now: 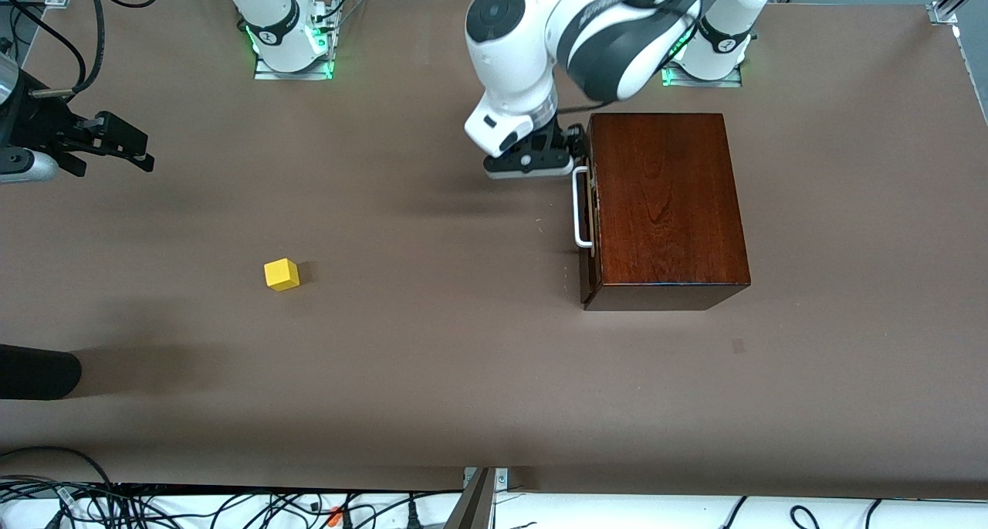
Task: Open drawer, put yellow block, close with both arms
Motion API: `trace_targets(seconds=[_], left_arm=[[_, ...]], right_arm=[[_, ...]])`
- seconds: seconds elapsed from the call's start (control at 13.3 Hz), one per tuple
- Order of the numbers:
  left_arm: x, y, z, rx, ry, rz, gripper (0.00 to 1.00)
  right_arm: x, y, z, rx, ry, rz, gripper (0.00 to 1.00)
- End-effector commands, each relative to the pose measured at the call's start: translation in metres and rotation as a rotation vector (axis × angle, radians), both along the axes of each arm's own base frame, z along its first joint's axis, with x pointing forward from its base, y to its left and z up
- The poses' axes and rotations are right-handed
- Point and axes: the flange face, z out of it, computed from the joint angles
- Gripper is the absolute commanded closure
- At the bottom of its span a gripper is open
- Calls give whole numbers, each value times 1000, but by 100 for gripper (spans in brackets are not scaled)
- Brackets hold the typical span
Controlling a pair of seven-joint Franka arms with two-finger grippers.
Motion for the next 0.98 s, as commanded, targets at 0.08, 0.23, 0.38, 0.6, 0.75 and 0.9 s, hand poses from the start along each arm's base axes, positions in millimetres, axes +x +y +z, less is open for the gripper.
trace_targets(seconds=[0.08,0.23,0.38,0.6,0.75,0.9], left_arm=[[1,6,-41,33,-11,-35,0],[7,9,-64,75,-18,-45,0],[11,11,-80,77,-8,-47,0],[18,17,-101,105,-18,-64,0],[22,19,-111,105,-11,-59,0],[25,21,-120,109,-4,-47,0]], right_arm=[[1,-3,4,9,3,2,0],[1,-3,4,9,3,2,0],[1,-5,4,8,3,-3,0],[1,-5,4,8,3,-3,0],[1,-5,4,10,3,-3,0],[1,-5,4,10,4,-3,0]])
